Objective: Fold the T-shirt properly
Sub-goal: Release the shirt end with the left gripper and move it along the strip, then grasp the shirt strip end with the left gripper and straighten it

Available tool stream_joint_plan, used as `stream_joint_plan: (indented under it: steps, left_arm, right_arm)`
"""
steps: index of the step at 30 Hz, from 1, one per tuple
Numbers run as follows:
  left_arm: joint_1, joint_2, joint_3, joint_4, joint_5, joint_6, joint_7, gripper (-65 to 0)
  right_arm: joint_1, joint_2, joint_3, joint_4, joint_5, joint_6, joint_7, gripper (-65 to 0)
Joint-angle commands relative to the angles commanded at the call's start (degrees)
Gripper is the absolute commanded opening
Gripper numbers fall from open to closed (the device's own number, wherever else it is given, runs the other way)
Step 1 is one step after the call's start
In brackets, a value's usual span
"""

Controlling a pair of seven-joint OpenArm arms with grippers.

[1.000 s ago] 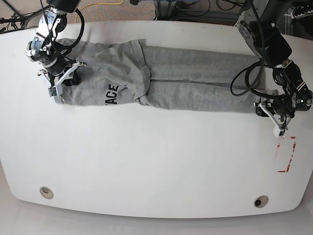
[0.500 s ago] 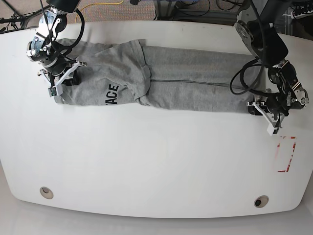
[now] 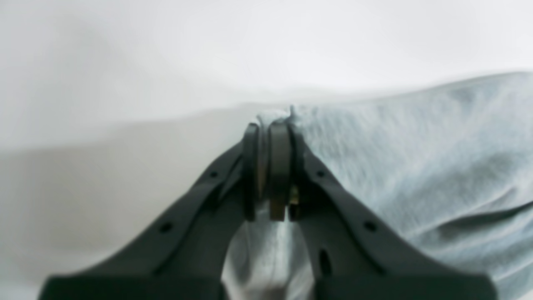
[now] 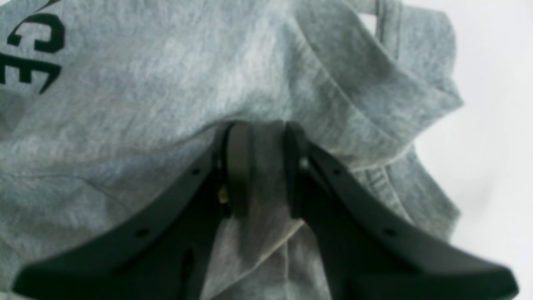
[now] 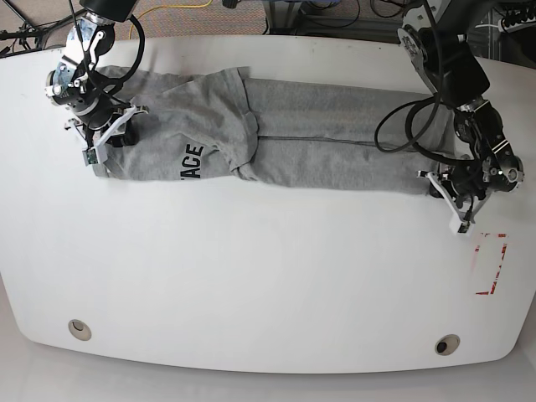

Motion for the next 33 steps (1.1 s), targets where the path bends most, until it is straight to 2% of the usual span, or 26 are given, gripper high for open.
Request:
stream_joint_plan:
  steps: [4, 8, 17, 20, 26, 30, 33]
  left_arm:
    - [1.41, 0.00, 0.00, 4.57, -0.26, 0.00, 0.88, -63.9]
    - [2.73, 0.00, 0.09, 9.14, -0.35, 0.00, 4.75, -63.9]
    - [7.38, 0.00, 0.09, 16.18, -0.35, 0.00, 9.93, -63.9]
    - [9.23, 0.00, 0.09, 18.55, -0.35, 0.00, 11.34, -63.9]
    - [13.27, -0.26, 0.09, 20.40, -0.09, 0.00, 11.69, -63.9]
    - [16.44, -3.25, 0.00, 20.22, -0.35, 0.00, 11.60, -63.7]
    - [18.02, -3.60, 0.00, 20.66, -0.44, 0.00, 11.69, -63.7]
  right_arm:
    - [0.00, 0.00, 0.00, 0.00, 0.00, 0.00, 0.00, -52.8]
    - [0.00, 0.00, 0.00, 0.00, 0.00, 0.00, 0.00, -52.8]
    - [0.79, -0.09, -0.09, -0.09, -0.26, 0.00, 0.00, -52.8]
    - [1.05, -0.09, -1.85, -0.26, -0.44, 0.00, 0.00, -52.8]
    - [1.14, -0.09, -3.87, -0.09, -0.44, 0.00, 0.00, -52.8]
    - [1.23, -1.05, -3.69, -0.09, -0.53, 0.00, 0.00, -52.8]
    - [1.67, -1.76, -3.52, -0.18, -0.62, 0.00, 0.00, -52.8]
